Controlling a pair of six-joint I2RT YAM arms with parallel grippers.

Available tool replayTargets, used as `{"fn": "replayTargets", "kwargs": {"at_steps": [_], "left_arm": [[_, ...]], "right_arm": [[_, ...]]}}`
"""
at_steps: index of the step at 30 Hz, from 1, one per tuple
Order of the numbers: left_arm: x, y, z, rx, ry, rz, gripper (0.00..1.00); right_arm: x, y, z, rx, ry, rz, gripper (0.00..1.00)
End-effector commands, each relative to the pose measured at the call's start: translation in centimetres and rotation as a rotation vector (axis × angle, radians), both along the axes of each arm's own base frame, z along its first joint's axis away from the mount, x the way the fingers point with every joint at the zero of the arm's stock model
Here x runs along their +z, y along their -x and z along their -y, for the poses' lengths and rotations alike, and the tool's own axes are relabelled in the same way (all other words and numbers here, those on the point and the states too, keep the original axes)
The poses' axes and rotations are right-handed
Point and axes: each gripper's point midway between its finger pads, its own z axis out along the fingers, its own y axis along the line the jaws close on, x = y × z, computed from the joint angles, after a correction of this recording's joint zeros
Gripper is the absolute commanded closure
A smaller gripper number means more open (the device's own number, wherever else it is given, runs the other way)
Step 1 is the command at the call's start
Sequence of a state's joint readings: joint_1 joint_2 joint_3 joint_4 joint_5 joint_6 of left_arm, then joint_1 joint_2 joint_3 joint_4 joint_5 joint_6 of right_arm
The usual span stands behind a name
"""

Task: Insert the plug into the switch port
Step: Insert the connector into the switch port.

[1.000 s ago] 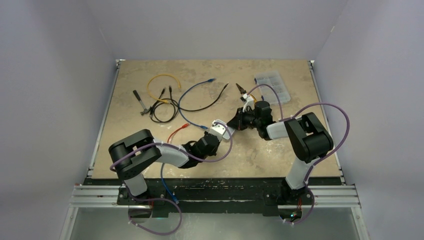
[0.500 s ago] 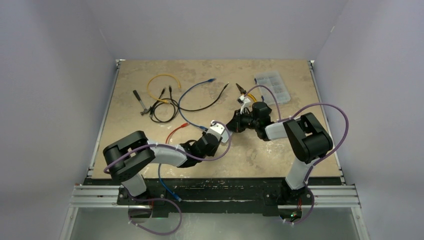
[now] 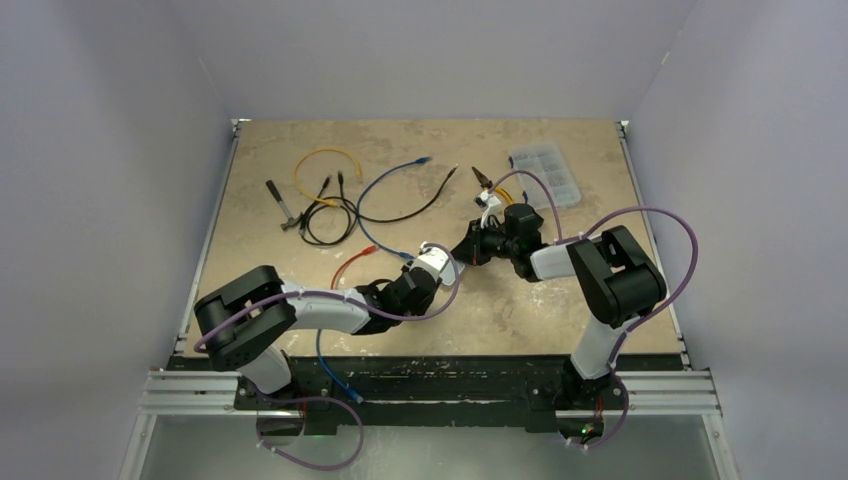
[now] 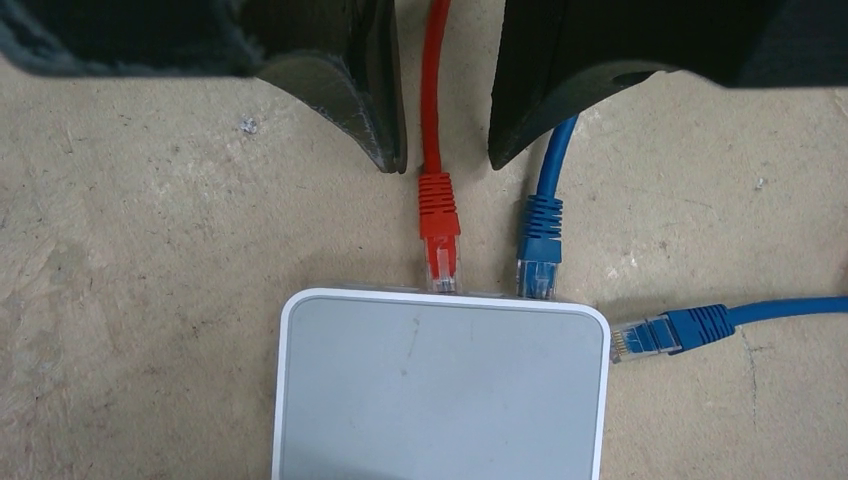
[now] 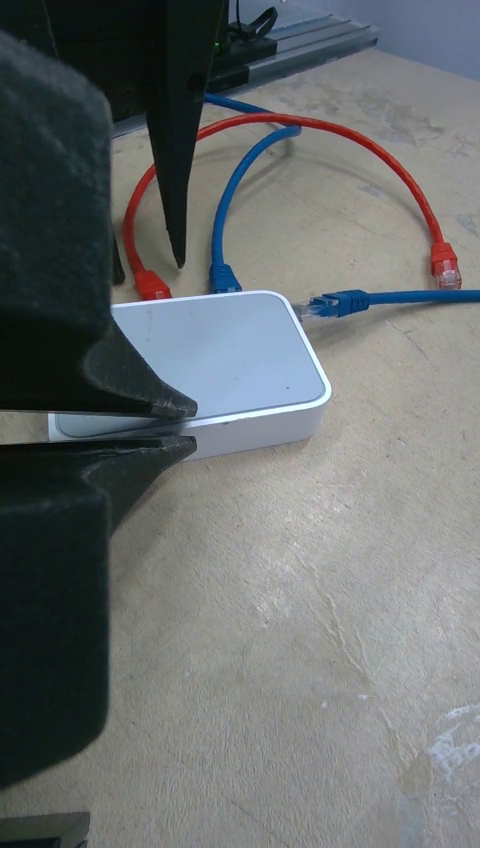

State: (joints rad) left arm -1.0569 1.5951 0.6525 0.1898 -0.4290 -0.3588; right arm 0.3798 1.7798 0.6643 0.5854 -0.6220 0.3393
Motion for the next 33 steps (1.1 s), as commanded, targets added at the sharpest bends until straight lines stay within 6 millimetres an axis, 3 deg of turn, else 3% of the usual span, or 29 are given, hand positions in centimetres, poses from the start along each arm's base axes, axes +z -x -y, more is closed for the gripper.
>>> {"fn": "replayTargets", "kwargs": {"at_steps": [1, 12, 19, 24, 33], "left_arm": [[0.7, -0.4, 1.3, 0.002, 0.039, 0.007, 0.66], [0.3, -1.2, 1.3, -0.004, 0.005, 0.046, 1.00], [0.7, -1.2, 1.3, -0.036, -0.006, 0.050, 1.00], [1.1, -1.1, 1.1, -0.039, -0.006, 0.055, 1.00], [1.4, -0.9, 1.3, -0.060, -0.001, 0.048, 1.00]], "right_arm": [[-2.5, 2.4, 0.8, 0.009, 0.068, -0.103, 0.89], [-2.1, 2.4, 0.7, 0.015, 0.058, -0.095, 0.88], [0.6, 1.8, -0.1, 0.028, -0.001, -0.076, 0.64], [1.8, 0.5, -0.3, 0.011, 0.006, -0.058, 0.63], [0.6, -0.9, -1.2, 0.039, 0.006, -0.083, 0.61]]}}
